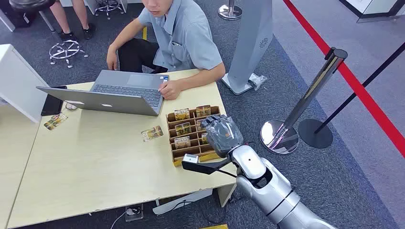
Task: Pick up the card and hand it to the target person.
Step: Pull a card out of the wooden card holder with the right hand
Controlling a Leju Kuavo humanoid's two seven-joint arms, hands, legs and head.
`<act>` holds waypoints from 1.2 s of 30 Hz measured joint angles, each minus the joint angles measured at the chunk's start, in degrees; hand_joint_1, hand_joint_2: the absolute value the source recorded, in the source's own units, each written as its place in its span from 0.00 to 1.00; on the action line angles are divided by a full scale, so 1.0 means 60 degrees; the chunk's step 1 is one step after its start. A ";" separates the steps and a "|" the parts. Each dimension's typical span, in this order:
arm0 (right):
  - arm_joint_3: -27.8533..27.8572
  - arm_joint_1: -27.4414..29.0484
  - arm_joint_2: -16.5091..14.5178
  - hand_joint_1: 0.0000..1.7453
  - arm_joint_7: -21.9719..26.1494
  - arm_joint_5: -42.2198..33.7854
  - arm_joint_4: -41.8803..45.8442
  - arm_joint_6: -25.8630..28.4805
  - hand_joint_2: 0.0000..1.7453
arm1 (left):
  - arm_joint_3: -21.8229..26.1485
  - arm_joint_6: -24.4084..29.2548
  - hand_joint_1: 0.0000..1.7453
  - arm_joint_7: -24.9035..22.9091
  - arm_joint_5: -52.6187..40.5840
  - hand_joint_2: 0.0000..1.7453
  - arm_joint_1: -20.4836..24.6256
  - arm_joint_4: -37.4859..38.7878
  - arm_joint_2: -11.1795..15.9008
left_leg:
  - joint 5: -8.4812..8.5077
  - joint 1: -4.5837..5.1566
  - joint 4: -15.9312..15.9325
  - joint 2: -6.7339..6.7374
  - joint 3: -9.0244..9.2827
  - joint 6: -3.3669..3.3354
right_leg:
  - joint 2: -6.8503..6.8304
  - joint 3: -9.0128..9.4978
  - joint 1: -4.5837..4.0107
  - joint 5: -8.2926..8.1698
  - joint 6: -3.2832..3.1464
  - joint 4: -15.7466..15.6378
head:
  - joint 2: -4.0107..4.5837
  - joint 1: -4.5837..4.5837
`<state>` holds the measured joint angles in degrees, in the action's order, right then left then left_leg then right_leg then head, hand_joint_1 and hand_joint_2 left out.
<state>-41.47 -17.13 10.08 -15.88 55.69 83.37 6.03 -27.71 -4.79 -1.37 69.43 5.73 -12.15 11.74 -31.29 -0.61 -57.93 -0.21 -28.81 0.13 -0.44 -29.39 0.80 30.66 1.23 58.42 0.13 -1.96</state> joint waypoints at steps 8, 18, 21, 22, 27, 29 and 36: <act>0.0016 -0.0102 -0.0036 0.52 0.0087 -0.0004 -0.0598 0.0033 1.00 | 0.0000 -0.0006 0.00 0.0002 -0.0019 0.00 0.0002 0.0000 -0.0017 | 0.0000 0.0000 0.0000 0.0000 0.0000 -0.0001 | 0.0000 0.0000 0.0000 0.0000 0.0000 0.0000 | 0.0000 0.0001; 0.0095 -0.0273 -0.0045 0.57 0.0116 0.0010 -0.1154 0.0033 1.00 | 0.0000 0.0000 0.00 0.0004 -0.0021 0.00 0.0003 0.0000 -0.0031 | 0.0001 0.0000 -0.0001 0.0000 0.0000 -0.0001 | 0.0000 -0.0001 0.0000 0.0000 0.0000 0.0000 | 0.0000 0.0001; 0.0109 -0.0307 -0.0095 0.59 0.0167 0.0058 -0.1274 0.0033 1.00 | 0.0000 0.0001 0.00 0.0022 -0.0020 0.00 0.0004 0.0000 -0.0045 | 0.0001 0.0000 0.0000 0.0000 0.0000 -0.0001 | 0.0001 -0.0001 0.0000 0.0000 0.0000 0.0000 | 0.0000 0.0001; 0.0118 -0.0315 -0.0115 0.60 0.0181 0.0071 -0.1308 0.0033 1.00 | 0.0000 0.0002 0.00 0.0027 -0.0020 0.00 0.0004 0.0000 -0.0049 | 0.0001 0.0000 0.0000 0.0000 0.0000 -0.0001 | 0.0001 -0.0001 0.0000 0.0000 0.0000 0.0000 | 0.0000 0.0001; 0.0185 -0.0346 -0.0195 0.61 0.0224 0.0113 -0.1433 0.0033 1.00 | 0.0000 0.0008 0.00 0.0031 -0.0020 0.00 0.0004 0.0000 -0.0067 | 0.0001 0.0000 -0.0001 0.0000 0.0000 -0.0001 | 0.0000 0.0000 0.0000 0.0000 0.0000 0.0000 | 0.0000 0.0000; 0.0215 -0.0349 -0.0221 0.63 0.0257 0.0136 -0.1475 0.0030 1.00 | 0.0000 0.0013 0.00 0.0031 -0.0019 0.00 0.0004 0.0000 -0.0074 | 0.0001 0.0000 -0.0001 0.0000 0.0000 -0.0001 | 0.0000 0.0000 0.0000 0.0000 0.0000 0.0000 | 0.0000 0.0001; 0.0239 -0.0354 -0.0342 0.68 0.0362 0.0188 -0.1535 -0.0016 1.00 | 0.0000 0.0026 0.00 0.0078 -0.0004 0.00 0.0005 0.0000 -0.0087 | 0.0001 0.0000 -0.0001 0.0000 0.0000 -0.0001 | 0.0000 -0.0001 0.0000 0.0000 0.0000 0.0000 | 0.0000 0.0001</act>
<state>-40.04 -19.25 8.02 -13.70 56.82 74.16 5.93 -27.71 -4.63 -0.90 69.41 5.76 -12.15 11.21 -31.28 -0.61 -57.93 -0.21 -28.81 0.12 -0.44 -29.39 0.80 30.66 1.23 58.43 0.13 -1.95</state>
